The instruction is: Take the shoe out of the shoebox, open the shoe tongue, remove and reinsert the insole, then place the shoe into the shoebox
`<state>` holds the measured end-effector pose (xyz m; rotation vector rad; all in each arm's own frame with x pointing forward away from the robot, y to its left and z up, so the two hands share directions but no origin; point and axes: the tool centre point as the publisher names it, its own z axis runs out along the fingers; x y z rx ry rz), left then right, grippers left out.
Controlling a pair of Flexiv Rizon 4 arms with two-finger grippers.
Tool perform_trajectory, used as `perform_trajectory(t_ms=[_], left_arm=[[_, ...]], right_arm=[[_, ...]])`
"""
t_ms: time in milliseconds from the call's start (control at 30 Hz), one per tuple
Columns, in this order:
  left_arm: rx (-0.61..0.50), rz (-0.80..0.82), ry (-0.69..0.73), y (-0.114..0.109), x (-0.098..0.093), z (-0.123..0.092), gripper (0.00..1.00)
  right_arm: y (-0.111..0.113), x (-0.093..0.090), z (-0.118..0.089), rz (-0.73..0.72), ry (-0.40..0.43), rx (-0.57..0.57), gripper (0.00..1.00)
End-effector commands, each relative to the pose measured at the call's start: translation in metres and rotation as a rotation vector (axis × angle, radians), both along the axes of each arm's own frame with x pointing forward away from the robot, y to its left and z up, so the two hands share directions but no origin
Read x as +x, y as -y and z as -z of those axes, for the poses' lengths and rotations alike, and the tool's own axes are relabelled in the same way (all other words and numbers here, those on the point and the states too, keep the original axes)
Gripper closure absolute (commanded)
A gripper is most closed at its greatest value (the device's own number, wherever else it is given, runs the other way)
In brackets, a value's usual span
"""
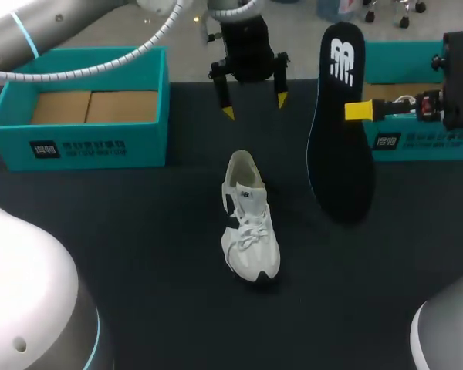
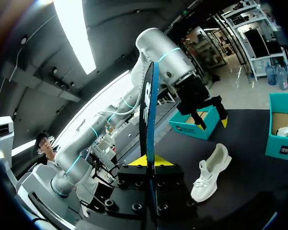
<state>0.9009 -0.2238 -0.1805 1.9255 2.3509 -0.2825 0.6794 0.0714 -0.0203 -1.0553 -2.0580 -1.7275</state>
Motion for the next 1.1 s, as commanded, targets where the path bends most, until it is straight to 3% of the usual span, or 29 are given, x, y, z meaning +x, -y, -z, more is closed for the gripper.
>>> perform_trajectory(t_ms=[33, 333, 467, 800, 1033, 1100], left_arm=[[-0.488, -0.07, 0.18, -0.008, -0.011, -0.02, 0.0], [-0.694, -0.086, 0.212, -0.004, -0.015, -0.056, 0.0], [-0.786, -0.091, 0.232, -0.006, -0.018, -0.073, 0.0], [-0.958, -0.055, 0.217, 0.0, -0.016, -0.11, 0.0], [-1.02, -0.016, 0.244, 0.005, -0.021, -0.121, 0.0], [-1.034, -0.007, 0.252, 0.005, -0.022, -0.123, 0.0]], right_arm=[[0.002, 0.049, -0.014, -0.051, -0.04, -0.024, 1.0], [0.019, 0.108, -0.02, -0.027, -0.191, 0.049, 1.0], [0.025, 0.127, -0.017, 0.022, -0.216, 0.049, 1.0], [0.025, 0.127, -0.017, 0.022, -0.216, 0.049, 1.0], [0.025, 0.127, -0.017, 0.022, -0.216, 0.049, 1.0], [0.026, 0.122, -0.015, 0.028, -0.316, 0.052, 1.0]])
